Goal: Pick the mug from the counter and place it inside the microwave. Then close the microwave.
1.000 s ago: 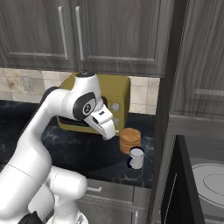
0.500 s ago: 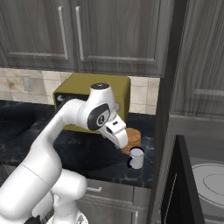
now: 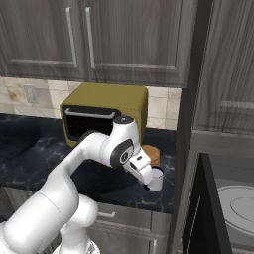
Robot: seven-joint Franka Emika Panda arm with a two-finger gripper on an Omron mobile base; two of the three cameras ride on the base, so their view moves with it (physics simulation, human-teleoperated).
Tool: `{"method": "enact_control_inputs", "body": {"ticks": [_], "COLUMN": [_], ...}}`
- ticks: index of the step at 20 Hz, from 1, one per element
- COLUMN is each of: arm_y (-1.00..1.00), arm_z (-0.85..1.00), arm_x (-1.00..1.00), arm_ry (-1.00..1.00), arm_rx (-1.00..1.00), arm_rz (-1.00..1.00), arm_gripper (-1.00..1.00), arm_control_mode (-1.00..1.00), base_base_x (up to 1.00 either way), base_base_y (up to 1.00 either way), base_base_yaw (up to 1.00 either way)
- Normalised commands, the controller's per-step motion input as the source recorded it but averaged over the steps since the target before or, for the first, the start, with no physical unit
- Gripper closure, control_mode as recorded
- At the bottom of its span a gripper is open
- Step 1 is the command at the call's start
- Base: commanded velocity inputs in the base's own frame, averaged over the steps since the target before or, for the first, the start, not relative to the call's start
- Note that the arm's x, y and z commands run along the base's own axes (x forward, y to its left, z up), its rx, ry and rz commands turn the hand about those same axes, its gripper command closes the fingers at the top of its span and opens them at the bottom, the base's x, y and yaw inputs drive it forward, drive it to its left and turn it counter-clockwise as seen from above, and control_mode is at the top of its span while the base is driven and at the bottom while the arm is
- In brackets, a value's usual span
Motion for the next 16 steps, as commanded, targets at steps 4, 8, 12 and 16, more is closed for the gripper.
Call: {"method": "enact_control_inputs", "body": {"ticks": [4,8,12,16], "arm_y": [-0.34,-0.22,-0.11,-0.02], "arm_z": [-0.38,-0.15,0.0,0.0], "arm_x": [0.0,0.06,0.15,0.23], "arm_ry": [0.0,-0.05,-0.12,-0.09], "arm_rx": [0.0,0.0,0.0,0.0], "arm_rz": [0.0,0.0,0.0,0.0], "arm_gripper": [-1.0,-1.0,-1.0,-1.0], "arm_control_mode": [-1.0,-1.0,-1.0,-1.0], "base_base_x": [0.0,0.0,0.0,0.0], "base_base_y": [0.0,0.0,0.0,0.0], "base_base_yaw": [0.0,0.0,0.0,0.0]}}
